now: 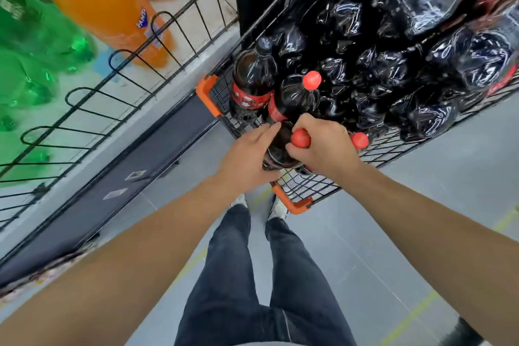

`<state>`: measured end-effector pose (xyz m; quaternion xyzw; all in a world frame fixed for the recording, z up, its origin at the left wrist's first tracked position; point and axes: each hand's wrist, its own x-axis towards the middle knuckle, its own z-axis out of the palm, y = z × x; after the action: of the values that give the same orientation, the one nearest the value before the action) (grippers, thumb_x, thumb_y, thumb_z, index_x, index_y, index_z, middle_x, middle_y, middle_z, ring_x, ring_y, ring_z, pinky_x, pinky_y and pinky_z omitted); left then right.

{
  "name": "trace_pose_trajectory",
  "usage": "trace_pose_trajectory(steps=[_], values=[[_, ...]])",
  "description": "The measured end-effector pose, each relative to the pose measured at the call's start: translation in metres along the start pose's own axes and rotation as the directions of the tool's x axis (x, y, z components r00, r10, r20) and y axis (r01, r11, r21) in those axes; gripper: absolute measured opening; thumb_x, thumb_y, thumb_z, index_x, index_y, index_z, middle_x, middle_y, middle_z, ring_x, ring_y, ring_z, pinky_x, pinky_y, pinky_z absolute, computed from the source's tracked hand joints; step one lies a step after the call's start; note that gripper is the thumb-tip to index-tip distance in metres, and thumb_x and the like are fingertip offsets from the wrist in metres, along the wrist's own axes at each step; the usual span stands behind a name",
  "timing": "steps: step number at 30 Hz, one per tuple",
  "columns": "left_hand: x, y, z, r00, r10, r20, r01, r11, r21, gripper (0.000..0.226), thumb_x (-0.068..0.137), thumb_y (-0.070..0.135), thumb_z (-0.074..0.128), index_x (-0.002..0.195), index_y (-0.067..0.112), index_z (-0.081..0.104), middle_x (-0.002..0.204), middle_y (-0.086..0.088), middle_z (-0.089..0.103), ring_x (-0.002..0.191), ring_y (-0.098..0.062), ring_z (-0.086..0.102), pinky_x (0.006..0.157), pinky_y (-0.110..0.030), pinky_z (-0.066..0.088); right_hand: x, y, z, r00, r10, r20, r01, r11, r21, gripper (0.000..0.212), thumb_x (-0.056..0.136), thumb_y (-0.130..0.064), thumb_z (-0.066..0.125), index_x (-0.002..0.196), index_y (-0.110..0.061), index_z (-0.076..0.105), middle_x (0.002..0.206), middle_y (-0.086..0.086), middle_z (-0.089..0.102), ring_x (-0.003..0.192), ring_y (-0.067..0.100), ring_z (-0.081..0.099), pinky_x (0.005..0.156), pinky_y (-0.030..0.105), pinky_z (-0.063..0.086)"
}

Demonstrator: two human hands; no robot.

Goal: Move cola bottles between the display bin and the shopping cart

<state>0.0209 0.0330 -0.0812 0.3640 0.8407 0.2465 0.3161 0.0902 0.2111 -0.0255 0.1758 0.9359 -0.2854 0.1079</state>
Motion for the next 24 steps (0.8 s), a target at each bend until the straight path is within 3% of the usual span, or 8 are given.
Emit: trace_pose_trajectory(steps=[4, 6, 8, 10, 14, 17, 21, 24], values=[[-0.006, 0.013, -0.013, 0.999, 0.013, -0.042, -0.023, 0.962, -0.270, 0.127, 0.060, 0.027, 0.094, 0.159, 0.026, 0.016, 0.162, 0.003, 0.029, 0.146, -0.012, 0.031, 0.116, -0.027, 0.032, -0.011, -0.024, -0.026, 0.986, -0.034, -0.161, 0.062, 0.983, 0.173, 0.026, 0.071, -0.022, 0.084, 0.088, -0.011, 0.067, 0.073, 0.002, 0.069, 0.068, 0.021, 0.064, 0.068, 0.035, 0.053], [-0.007, 0.032, -0.027, 0.993, -0.008, -0.114, -0.037, 0.923, -0.384, 0.131, 0.055, 0.029, 0.096, 0.158, 0.029, 0.015, 0.158, 0.007, 0.035, 0.142, -0.006, 0.037, 0.111, -0.017, 0.033, -0.014, -0.040, -0.049, 0.975, -0.006, -0.222, 0.065, 0.964, 0.259, 0.024, 0.069, -0.023, 0.083, 0.084, -0.013, 0.067, 0.071, -0.003, 0.067, 0.066, 0.011, 0.060, 0.067, 0.021, 0.049], [-0.008, 0.052, -0.042, 0.975, -0.044, -0.217, -0.046, 0.918, -0.393, 0.124, 0.054, 0.030, 0.097, 0.155, 0.029, 0.024, 0.148, 0.010, 0.048, 0.131, -0.004, 0.048, 0.103, -0.010, 0.036, -0.016, -0.053, -0.069, 0.958, 0.021, -0.285, 0.076, 0.942, 0.327, 0.021, 0.070, -0.020, 0.083, 0.081, -0.015, 0.066, 0.072, -0.007, 0.065, 0.071, 0.006, 0.059, 0.066, 0.009, 0.043], [-0.010, 0.065, -0.052, 0.948, -0.065, -0.313, -0.054, 0.932, -0.359, 0.113, 0.055, 0.037, 0.095, 0.149, 0.031, 0.033, 0.138, 0.015, 0.056, 0.123, -0.004, 0.054, 0.101, -0.016, 0.042, -0.018, -0.063, -0.080, 0.939, 0.013, -0.343, 0.119, 0.925, 0.362, 0.019, 0.073, -0.019, 0.083, 0.084, -0.016, 0.067, 0.076, -0.008, 0.066, 0.074, 0.002, 0.060, 0.068, 0.008, 0.044], [-0.016, 0.072, -0.058, 0.921, -0.109, -0.375, -0.042, 0.927, -0.372, 0.111, 0.053, 0.045, 0.094, 0.147, 0.032, 0.037, 0.136, 0.016, 0.057, 0.124, -0.004, 0.055, 0.105, -0.026, 0.045, -0.020, -0.067, -0.074, 0.905, -0.048, -0.424, 0.201, 0.925, 0.324, 0.026, 0.074, -0.027, 0.079, 0.095, -0.015, 0.070, 0.094, -0.006, 0.060, 0.091, 0.009, 0.057, 0.084, 0.021, 0.046], [-0.018, 0.073, -0.059, 0.918, -0.116, -0.379, -0.036, 0.927, -0.372, 0.109, 0.051, 0.043, 0.095, 0.145, 0.031, 0.041, 0.136, 0.017, 0.058, 0.123, -0.003, 0.055, 0.105, -0.032, 0.046, -0.017, -0.066, -0.058, 0.944, -0.001, -0.330, 0.143, 0.903, 0.406, 0.042, 0.069, -0.039, 0.077, 0.105, -0.019, 0.070, 0.111, -0.009, 0.060, 0.110, 0.014, 0.058, 0.099, 0.025, 0.044], [-0.023, 0.074, -0.050, 0.904, -0.191, -0.381, 0.008, 0.901, -0.433, 0.115, 0.048, 0.040, 0.097, 0.148, 0.031, 0.040, 0.139, 0.017, 0.056, 0.125, 0.000, 0.053, 0.106, -0.027, 0.045, -0.011, -0.072, -0.043, 0.926, 0.125, -0.356, 0.098, 0.832, 0.547, 0.021, 0.081, -0.025, 0.076, 0.101, -0.018, 0.078, 0.098, -0.016, 0.072, 0.098, -0.002, 0.067, 0.092, 0.012, 0.048], [-0.028, 0.076, -0.047, 0.903, -0.197, -0.382, -0.015, 0.874, -0.485, 0.120, 0.051, 0.040, 0.096, 0.153, 0.031, 0.033, 0.145, 0.015, 0.051, 0.132, 0.000, 0.047, 0.109, -0.022, 0.041, -0.012, -0.077, -0.047, 0.904, 0.165, -0.394, 0.106, 0.807, 0.581, 0.013, 0.081, -0.026, 0.072, 0.090, -0.019, 0.079, 0.089, -0.018, 0.073, 0.091, -0.004, 0.068, 0.089, 0.012, 0.048]])
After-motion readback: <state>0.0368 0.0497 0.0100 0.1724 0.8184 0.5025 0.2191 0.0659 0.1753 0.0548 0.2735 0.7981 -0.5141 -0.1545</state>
